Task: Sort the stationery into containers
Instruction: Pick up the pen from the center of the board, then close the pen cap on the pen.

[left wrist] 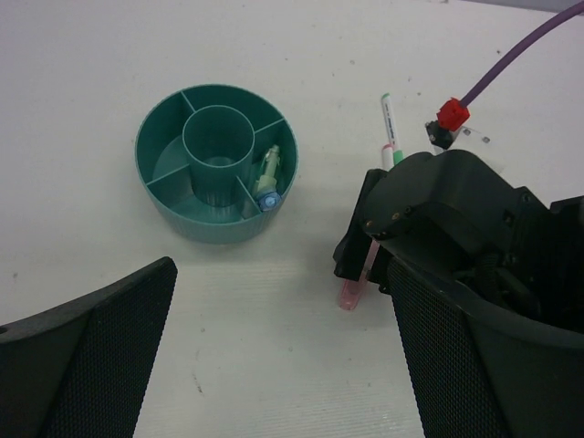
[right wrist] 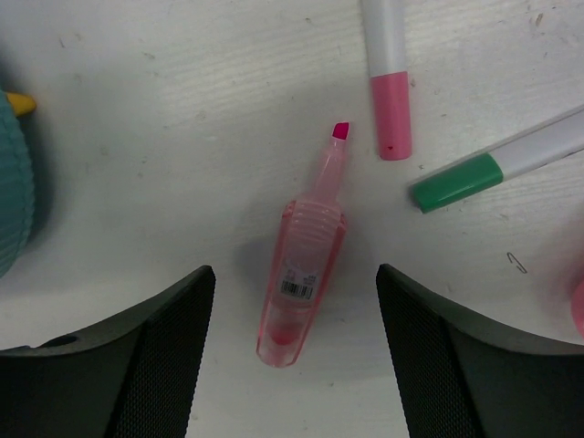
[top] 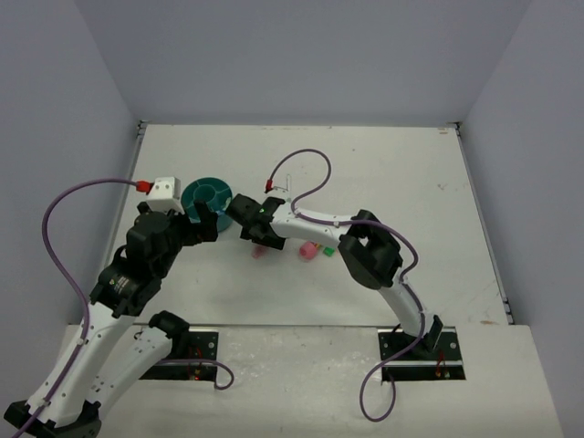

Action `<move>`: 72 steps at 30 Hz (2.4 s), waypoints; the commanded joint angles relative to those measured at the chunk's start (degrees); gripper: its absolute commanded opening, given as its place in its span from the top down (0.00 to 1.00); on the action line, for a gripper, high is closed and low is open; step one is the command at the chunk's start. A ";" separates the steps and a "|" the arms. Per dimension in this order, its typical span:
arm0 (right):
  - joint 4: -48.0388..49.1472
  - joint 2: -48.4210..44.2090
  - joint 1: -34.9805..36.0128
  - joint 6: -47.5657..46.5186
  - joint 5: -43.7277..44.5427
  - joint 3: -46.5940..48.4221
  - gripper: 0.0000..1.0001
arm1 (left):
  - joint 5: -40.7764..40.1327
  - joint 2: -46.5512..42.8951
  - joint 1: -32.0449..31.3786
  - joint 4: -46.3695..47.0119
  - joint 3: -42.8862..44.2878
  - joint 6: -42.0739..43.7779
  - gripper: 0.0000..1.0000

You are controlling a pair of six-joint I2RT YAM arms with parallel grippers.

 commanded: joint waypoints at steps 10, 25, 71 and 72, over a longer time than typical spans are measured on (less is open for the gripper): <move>1.58 -0.45 1.90 -0.26 0.15 -6.34 0.80 | 1.75 1.19 0.33 1.98 -1.11 1.48 0.00; 38.86 -37.86 5.15 -34.23 -6.81 -45.32 1.00 | 20.05 1.83 0.33 9.91 -3.72 -11.13 0.00; 41.61 -64.18 13.68 -42.72 -4.25 -57.78 1.00 | 36.58 13.62 -7.83 56.87 -19.33 -30.69 1.00; 42.29 -64.18 13.75 -42.23 -5.36 -59.01 1.00 | 35.16 13.13 -7.77 54.83 -17.91 -29.83 1.00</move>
